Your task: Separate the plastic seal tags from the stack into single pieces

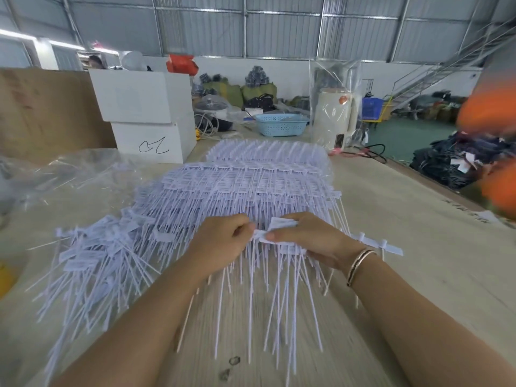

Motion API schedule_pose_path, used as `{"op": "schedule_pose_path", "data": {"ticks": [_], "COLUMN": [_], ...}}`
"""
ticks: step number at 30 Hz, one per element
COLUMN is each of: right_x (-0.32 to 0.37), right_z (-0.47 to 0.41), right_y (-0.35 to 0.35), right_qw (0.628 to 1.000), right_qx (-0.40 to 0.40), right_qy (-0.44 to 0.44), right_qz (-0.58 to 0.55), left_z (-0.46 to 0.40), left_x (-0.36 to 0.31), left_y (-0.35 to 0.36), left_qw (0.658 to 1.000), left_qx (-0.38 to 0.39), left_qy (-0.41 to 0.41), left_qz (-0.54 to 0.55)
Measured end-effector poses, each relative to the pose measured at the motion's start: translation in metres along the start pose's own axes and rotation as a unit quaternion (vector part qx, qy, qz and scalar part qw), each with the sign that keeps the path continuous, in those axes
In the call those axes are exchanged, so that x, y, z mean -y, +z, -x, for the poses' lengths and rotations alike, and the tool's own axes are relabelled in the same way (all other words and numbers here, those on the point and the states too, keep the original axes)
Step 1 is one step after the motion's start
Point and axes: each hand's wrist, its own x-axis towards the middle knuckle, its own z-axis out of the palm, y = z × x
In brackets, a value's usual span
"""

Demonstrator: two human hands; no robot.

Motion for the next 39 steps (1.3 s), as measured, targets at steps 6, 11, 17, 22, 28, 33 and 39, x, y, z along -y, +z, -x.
{"op": "schedule_pose_path", "data": {"ticks": [6,11,17,22,28,33,39], "right_x": [0.005,0.008,0.014,0.015,0.012,0.006,0.001], "right_z": [0.000,0.001,-0.004,-0.004,-0.003,-0.005,-0.006], "right_y": [0.001,0.001,0.013,0.008,0.009,-0.007,-0.011], "right_qw": [0.998,0.998,0.983,0.977,0.956,0.940,0.986], "right_qx": [0.006,-0.028,-0.095,-0.088,-0.066,-0.119,-0.012], "right_qy": [0.032,-0.042,-0.138,-0.173,-0.240,-0.214,-0.121], "right_qz": [0.050,0.023,-0.072,-0.094,-0.154,-0.238,-0.111], "left_z": [0.001,-0.003,-0.005,-0.004,-0.007,-0.016,-0.009], "left_x": [-0.007,-0.013,-0.019,-0.029,-0.037,-0.012,-0.002], "left_y": [0.006,0.006,0.009,0.012,0.015,-0.008,-0.008], "left_qw": [1.000,0.993,0.947,0.921,0.838,0.752,0.984], "left_qx": [0.016,-0.004,-0.073,-0.077,-0.047,-0.071,-0.009], "left_qy": [0.021,-0.035,-0.106,-0.122,-0.130,-0.145,-0.087], "left_qz": [-0.011,0.110,0.295,0.361,0.528,0.639,0.158]}}
